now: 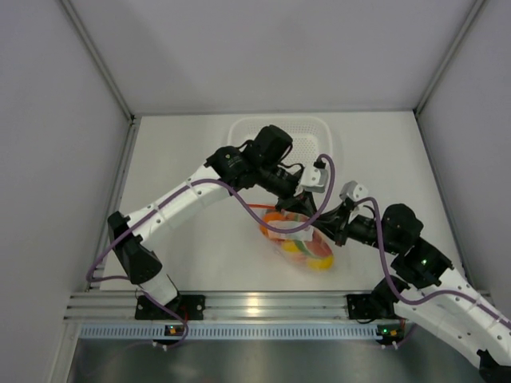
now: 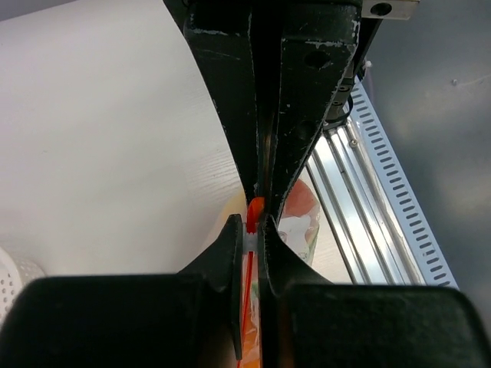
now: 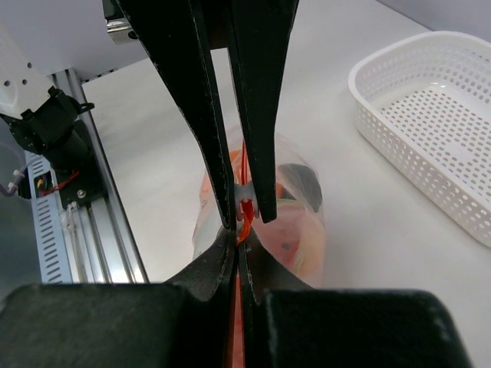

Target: Open the zip-top bag and remove the fake food

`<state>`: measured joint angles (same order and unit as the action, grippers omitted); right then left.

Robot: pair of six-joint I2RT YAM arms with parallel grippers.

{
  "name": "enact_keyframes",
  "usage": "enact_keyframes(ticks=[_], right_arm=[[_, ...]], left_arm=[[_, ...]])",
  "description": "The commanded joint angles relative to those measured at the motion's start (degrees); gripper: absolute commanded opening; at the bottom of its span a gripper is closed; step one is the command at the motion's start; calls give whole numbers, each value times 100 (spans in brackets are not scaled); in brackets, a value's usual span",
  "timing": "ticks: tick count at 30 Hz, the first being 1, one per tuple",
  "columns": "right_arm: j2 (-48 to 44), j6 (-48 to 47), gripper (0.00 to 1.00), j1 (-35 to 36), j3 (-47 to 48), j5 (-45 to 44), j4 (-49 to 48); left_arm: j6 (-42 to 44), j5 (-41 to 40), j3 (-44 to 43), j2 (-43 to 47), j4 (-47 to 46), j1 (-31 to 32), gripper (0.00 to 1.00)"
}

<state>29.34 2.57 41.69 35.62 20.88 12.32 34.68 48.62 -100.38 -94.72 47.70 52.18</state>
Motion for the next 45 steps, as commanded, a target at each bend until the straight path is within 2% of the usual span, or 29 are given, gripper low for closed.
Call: enact_keyframes(ticks=[1, 10, 14, 15, 18, 22, 28, 34, 40, 42, 43, 45], right_arm=[[-165, 15, 0, 120, 42, -180, -405], [-737, 472, 0, 120, -345, -945, -793], [-929, 665, 0, 111, -380, -1629, -678], [-1043, 770, 0, 111, -397, -2249, -634], [-1185, 850, 0, 120, -363, -2685, -441], [-1273, 859, 0, 120, -222, -3335, -54], [-1308, 833, 0, 120, -178, -3495, 25], [-1352, 903, 0, 120, -99, -3714, 175], [-1343, 1008, 0, 111, -37, -3767, 315], [-1361, 1044, 0, 120, -28, -3541, 289], [-1352, 1035, 0, 111, -37, -3399, 254], [-1317, 983, 0, 120, -63, -3022, 131]], left_arm=[[145, 43, 79, 85, -182, -24, 0], [162, 7, 431, 234, -182, -366, 0], [189, 68, 711, 340, -182, -717, 0], [189, 156, 843, 366, -182, -892, 0], [75, 183, 1037, 410, -182, -1331, 0], [-171, -274, 1467, 516, -182, -1641, 0], [-531, -414, 1723, 612, -182, -1773, 0], [-901, -1530, 1969, 876, -165, -1773, 0], [-1086, -1891, 2057, 1183, -16, -1773, 0], [-1156, -1961, 2084, 1288, 72, -1782, 0], [-1208, -1909, 2136, 1341, 90, -1782, 8], [-1174, -1708, 2163, 1482, 81, -1773, 18]])
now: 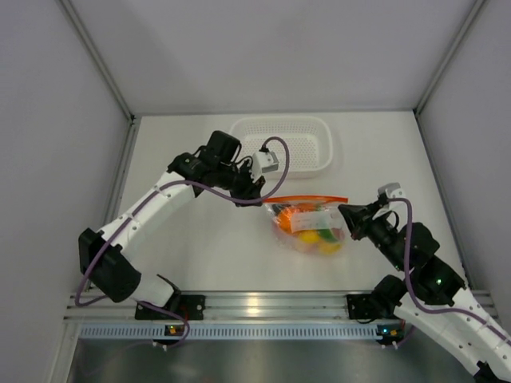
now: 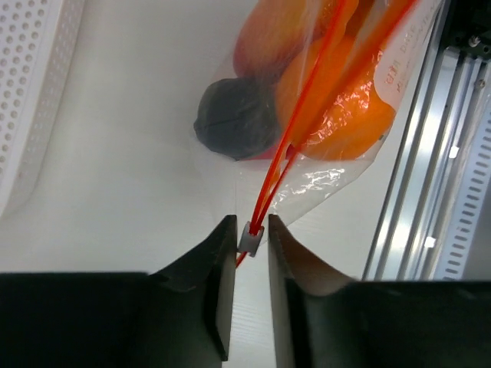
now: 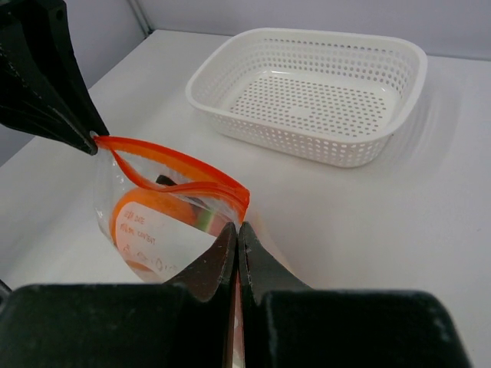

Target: Open the zip-top bag and remove the fake food

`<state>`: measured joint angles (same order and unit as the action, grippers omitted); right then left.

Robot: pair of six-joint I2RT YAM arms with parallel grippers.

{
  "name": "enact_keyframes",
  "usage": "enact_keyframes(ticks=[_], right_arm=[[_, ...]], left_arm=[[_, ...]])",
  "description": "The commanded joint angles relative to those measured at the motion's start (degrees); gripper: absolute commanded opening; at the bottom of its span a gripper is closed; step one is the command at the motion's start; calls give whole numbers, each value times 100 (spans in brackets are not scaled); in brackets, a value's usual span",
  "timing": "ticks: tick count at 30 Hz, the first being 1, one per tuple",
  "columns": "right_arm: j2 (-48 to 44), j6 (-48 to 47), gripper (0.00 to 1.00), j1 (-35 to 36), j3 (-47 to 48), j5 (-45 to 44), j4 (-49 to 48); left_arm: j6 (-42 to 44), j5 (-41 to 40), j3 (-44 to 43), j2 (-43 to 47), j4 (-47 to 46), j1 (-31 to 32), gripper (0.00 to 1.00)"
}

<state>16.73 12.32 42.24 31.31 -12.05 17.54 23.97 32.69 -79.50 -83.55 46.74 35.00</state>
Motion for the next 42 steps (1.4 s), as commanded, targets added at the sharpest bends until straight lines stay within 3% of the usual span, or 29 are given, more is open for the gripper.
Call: enact_keyframes(ticks=[1, 4, 7, 16, 29, 42], right_arm=[[-65, -18, 0, 65, 350, 361, -435], [-126, -229, 0, 65, 262, 755, -567], [-196, -388, 0, 65, 209, 1335, -708], [-205, -493, 0, 57, 174, 1794, -735], [-56, -485, 0, 65, 244, 1680, -726], [-91, -440, 0, 57, 147, 1786, -936]], left_arm=[[-120, 17, 49, 392, 169, -55, 31], [-226, 255, -222, 339, 169, -55, 49], [-121, 466, -635, 146, 169, 41, 53], [266, 923, -2015, -803, 72, 595, 52], [644, 2048, -1533, -1075, 81, 727, 50], [723, 2004, -1419, -1480, 90, 771, 34]])
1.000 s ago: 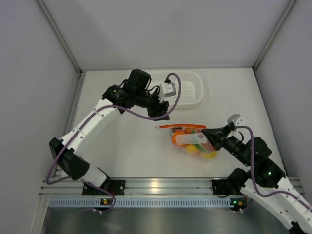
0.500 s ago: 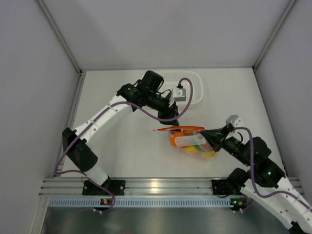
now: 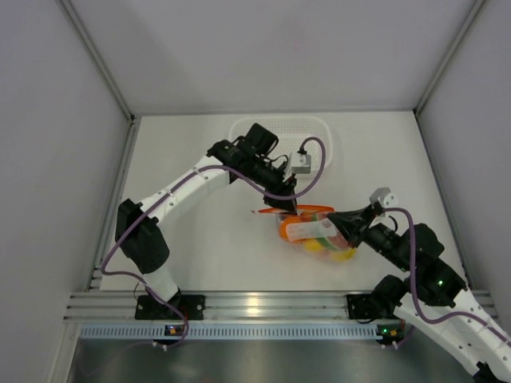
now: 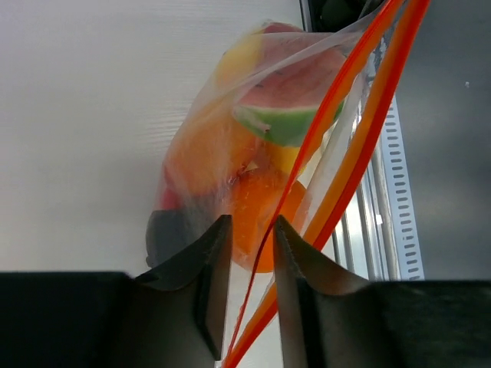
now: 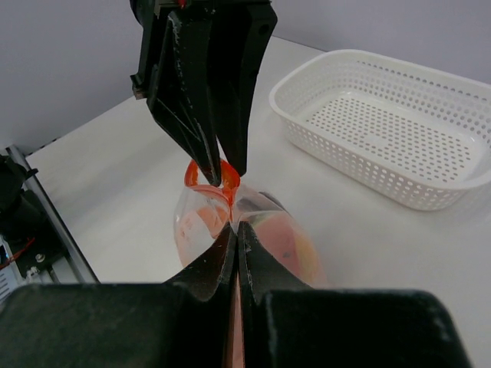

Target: Open the zip-top bag and remove the fake food

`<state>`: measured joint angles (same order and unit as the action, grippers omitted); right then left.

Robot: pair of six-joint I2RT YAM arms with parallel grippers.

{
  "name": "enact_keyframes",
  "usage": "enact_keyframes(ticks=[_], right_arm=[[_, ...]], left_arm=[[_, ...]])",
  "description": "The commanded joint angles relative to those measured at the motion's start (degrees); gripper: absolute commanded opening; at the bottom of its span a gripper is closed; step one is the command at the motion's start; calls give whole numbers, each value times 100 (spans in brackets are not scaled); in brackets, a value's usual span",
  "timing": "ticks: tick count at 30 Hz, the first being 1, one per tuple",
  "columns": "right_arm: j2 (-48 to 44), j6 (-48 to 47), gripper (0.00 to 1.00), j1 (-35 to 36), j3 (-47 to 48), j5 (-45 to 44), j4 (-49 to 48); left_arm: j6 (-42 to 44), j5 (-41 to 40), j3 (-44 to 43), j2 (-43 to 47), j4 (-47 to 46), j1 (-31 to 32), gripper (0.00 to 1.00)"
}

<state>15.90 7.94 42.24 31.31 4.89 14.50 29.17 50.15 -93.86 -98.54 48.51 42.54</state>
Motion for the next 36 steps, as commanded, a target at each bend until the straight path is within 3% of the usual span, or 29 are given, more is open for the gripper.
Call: enact_keyframes(ticks=[1, 2, 3, 6, 11, 18, 20, 21, 22, 24, 27, 32, 36], right_arm=[[1, 14, 0, 74, 139, 74, -676], [27, 5, 0, 57, 130, 48, -694], [53, -3, 0, 65, 121, 13, -712], [299, 5, 0, 65, 191, -337, -756], [1281, 102, 12, 56, 760, -453, -747], [2733, 436, 12, 48, 2001, -585, -185], [3093, 611, 19, 48, 2291, -524, -62], [3199, 673, 28, 39, 2370, -532, -44], [3383, 821, 46, 39, 2519, -532, -18], [3533, 1015, 55, 39, 2643, -515, -26], [3814, 1603, 63, 39, 2854, -296, -44], [4149, 2694, 68, 135, 2732, -260, -157], [4263, 3019, 80, 565, 2424, -453, -439]], left_arm=[[212, 276, 35, 19, -96, 17, 29], [212, 302, 52, 19, -96, 17, 21], [195, 276, 52, 28, -88, 17, 0], [-155, -39, -35, 151, -96, 17, 0], [-1280, -1653, -18, 651, -359, 17, 0], [-2870, -2711, 1052, 1890, -975, 26, 0], [-3371, -3062, 1238, 2329, -1107, 35, 0], [-3487, -3386, 1300, 2470, -1133, 35, 0], [-3610, -3589, 1414, 2698, -1142, 26, 0], [-4239, -4629, 1485, 2901, -1151, 26, 0], [-5320, -5541, 1669, 3200, -1203, 26, 0], [-6639, -5980, 2301, 3455, -1651, 26, 0], [-7433, -6737, 2872, 3875, -2115, 87, 0]])
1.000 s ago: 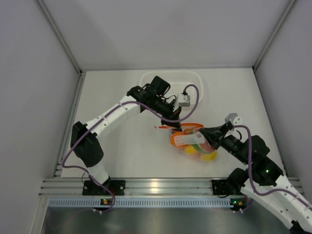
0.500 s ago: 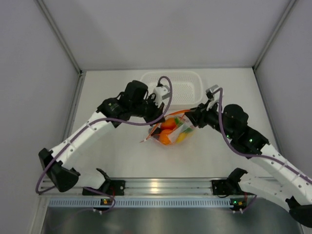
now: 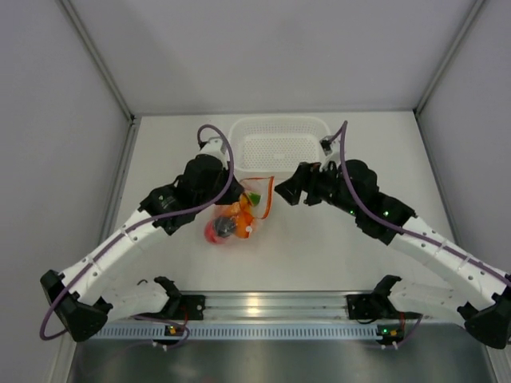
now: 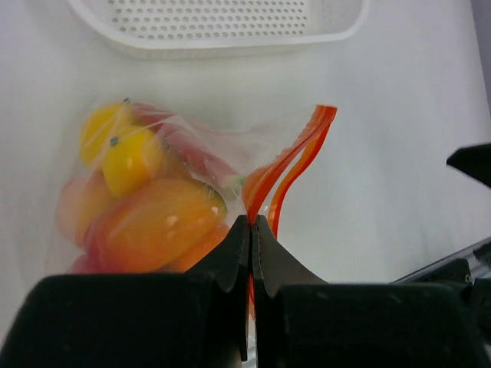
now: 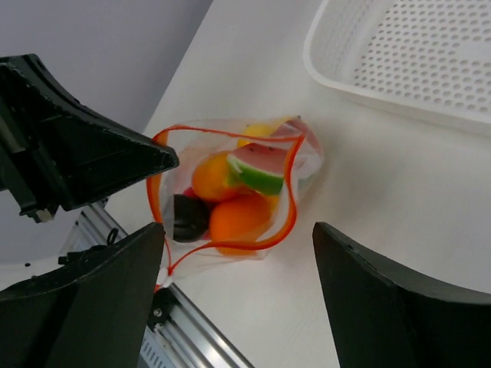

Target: Open the zip-top bag and remove the fake food

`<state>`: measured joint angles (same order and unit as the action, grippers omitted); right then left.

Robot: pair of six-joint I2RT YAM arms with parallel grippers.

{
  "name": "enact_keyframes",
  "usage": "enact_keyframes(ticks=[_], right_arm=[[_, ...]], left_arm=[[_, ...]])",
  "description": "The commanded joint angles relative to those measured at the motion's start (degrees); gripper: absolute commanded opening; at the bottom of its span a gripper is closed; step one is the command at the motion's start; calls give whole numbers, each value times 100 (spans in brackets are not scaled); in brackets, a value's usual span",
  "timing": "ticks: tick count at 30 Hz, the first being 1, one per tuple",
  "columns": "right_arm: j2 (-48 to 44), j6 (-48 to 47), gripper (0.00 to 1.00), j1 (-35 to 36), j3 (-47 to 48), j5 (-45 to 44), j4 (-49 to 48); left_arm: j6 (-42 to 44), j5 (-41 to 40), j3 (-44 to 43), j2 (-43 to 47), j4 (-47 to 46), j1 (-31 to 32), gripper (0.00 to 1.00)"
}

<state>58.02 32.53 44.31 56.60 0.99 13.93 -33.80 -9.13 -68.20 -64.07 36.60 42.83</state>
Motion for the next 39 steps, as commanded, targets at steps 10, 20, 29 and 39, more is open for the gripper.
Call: enact_keyframes(ticks=[10, 20, 29, 39], right_arm=[[1069, 1537, 74, 692, -808, -241, -1717], [1809, 1642, 59, 719, -685, -283, -2334], [1256, 1370, 67, 692, -879, -889, -1948], [859, 1309, 70, 649, -915, -1295, -1728]], left_arm=[[-1867, -1593, 1556, 1424, -2280, 191, 0], [-1858, -1478, 1740, 1283, -2561, 200, 0], [-1647, -1531, 1802, 1081, -2632, 200, 0], [-1717, -1461, 1864, 958, -2825, 200, 0]])
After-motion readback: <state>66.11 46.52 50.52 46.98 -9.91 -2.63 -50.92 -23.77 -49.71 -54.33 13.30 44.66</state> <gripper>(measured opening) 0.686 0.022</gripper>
